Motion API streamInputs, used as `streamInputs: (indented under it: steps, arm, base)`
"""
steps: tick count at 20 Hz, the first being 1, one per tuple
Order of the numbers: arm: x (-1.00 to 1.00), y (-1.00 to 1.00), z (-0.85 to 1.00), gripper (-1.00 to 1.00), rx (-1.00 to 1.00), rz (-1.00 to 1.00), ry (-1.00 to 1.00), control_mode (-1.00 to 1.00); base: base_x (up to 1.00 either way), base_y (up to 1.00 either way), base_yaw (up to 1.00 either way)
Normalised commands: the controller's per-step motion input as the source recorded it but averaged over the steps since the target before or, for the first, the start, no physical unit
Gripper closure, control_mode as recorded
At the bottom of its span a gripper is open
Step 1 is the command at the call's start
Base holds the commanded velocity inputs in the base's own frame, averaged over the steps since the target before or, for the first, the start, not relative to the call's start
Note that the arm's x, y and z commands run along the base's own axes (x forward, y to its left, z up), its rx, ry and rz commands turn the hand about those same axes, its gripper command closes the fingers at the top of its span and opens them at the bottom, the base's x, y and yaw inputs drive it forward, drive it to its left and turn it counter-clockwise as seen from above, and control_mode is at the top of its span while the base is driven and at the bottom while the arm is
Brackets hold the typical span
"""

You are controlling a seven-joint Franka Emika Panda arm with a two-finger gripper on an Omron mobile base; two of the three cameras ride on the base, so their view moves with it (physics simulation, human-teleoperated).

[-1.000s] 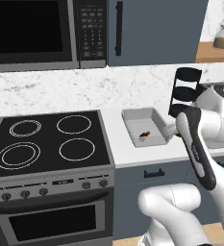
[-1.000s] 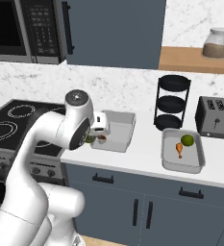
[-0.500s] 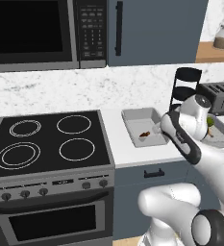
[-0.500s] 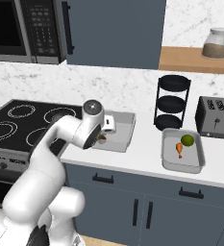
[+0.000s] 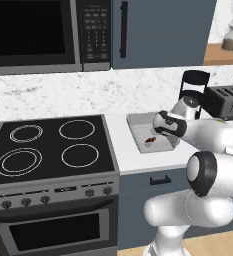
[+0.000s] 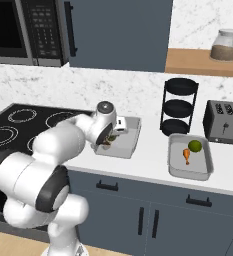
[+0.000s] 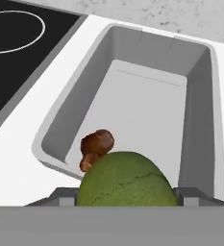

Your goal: Place one lime and one chicken drumstick in each tupperware on the nearby counter, to pack two identical lunches.

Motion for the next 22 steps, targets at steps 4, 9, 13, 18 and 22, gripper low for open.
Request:
streamInputs:
  steps: [4, 9, 13, 18, 22]
  arm:
    - [0.93, -0.17, -0.42, 1.0, 0.01, 0.02, 0.03, -1.0]
    - [0.76, 0.0, -0.01, 1.0, 0.0, 0.03, 0.0, -1.0]
    - [0.42, 0.0, 0.0, 1.0, 0.0, 0.0, 0.0, -1.0]
    - [0.35, 0.0, -0.11, 1.0, 0.0, 0.0, 0.0, -1.0]
    - [0.55, 0.0, -0.2, 1.0, 0.0, 0.0, 0.0, -1.0]
  base:
    - [0.0, 0.0, 0.0]
    - [0.0, 0.0, 0.0]
    - [0.0, 0.0, 0.0]
    - [0.0, 0.0, 0.0]
    - [0.0, 0.0, 0.0]
